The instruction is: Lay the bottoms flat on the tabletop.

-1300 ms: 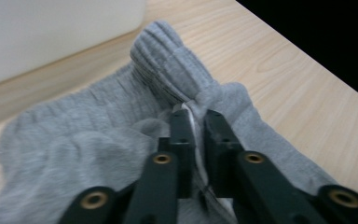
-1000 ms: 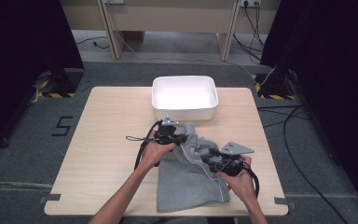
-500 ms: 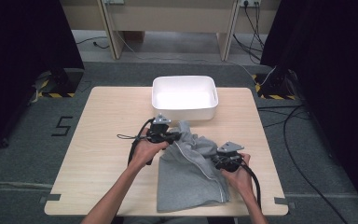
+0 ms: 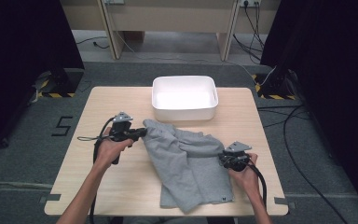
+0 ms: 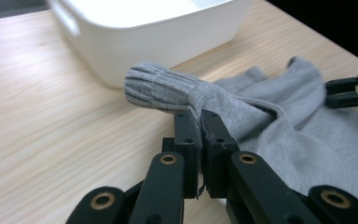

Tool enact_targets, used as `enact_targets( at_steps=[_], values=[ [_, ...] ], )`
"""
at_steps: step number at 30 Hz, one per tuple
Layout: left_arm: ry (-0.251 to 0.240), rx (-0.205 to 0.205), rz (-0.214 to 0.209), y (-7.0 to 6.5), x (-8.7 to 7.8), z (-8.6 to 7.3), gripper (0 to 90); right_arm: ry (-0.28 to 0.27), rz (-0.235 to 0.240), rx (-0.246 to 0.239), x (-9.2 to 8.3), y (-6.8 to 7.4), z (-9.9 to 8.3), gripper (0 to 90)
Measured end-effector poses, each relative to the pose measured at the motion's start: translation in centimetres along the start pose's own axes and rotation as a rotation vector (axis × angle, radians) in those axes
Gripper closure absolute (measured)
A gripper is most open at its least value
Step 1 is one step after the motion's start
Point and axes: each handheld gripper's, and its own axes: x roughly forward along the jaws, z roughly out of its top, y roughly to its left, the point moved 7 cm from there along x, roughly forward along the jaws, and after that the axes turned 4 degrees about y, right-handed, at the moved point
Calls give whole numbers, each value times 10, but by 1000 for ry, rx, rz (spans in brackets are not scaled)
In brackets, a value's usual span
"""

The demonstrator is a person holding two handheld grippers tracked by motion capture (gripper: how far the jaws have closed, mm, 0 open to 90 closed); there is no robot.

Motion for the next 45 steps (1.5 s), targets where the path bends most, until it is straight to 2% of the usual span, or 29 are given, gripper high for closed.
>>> enact_targets(
  at_steps=[4, 6, 7, 9, 14, 17, 19, 23, 26, 28, 33, 36, 38, 40, 42, 43, 45],
  values=[
    [24, -18, 7, 17, -2, -13, 855, 3, 0, 6, -2, -4, -3, 705],
    [24, -45, -8, 25, 0, -17, 855, 8, -17, -1, -3, -8, -3, 704],
    [30, -51, -6, 29, 1, -19, 855, 17, -39, -6, -3, -11, -4, 700],
    [49, -46, 7, 35, 6, -24, 855, 16, -40, -5, -3, -15, -4, 698],
    [72, -48, 37, 41, 25, -28, 840, 19, -60, 18, 0, -22, -3, 665],
    [67, -76, 56, 42, 33, -27, 740, 11, -74, 33, -1, -22, 0, 601],
    [56, -90, 45, 39, 34, -24, 619, -21, -56, 48, -9, -17, 2, 575],
    [40, -119, 73, 31, 21, -27, 435, -59, -19, 65, -24, -7, 2, 543],
    [26, -131, 71, 19, 6, -37, 398, -69, 18, 67, -33, 2, -2, 528],
    [43, -114, 69, 8, 1, -50, 390, -61, 34, 71, -36, 9, -7, 518],
    [52, -95, 41, -24, 2, -78, 378, -44, 47, 63, -37, 20, -18, 493],
    [57, -70, 16, -44, 10, -89, 373, -40, 52, 64, -38, 25, -22, 474],
    [62, -59, 17, -54, 16, -95, 365, -30, 48, 66, -37, 27, -24, 458],
    [87, -22, 20, -66, 26, -101, 358, -22, 35, 60, -34, 27, -26, 451],
    [103, 10, 47, -73, 35, -106, 346, -1, 17, 48, -31, 27, -29, 448],
    [117, 43, 70, -74, 38, -108, 344, 2, -4, 48, -29, 27, -31, 443],
    [123, 96, 101, -76, 40, -110, 341, 1, -11, 43, -30, 27, -31, 445]
  ],
)
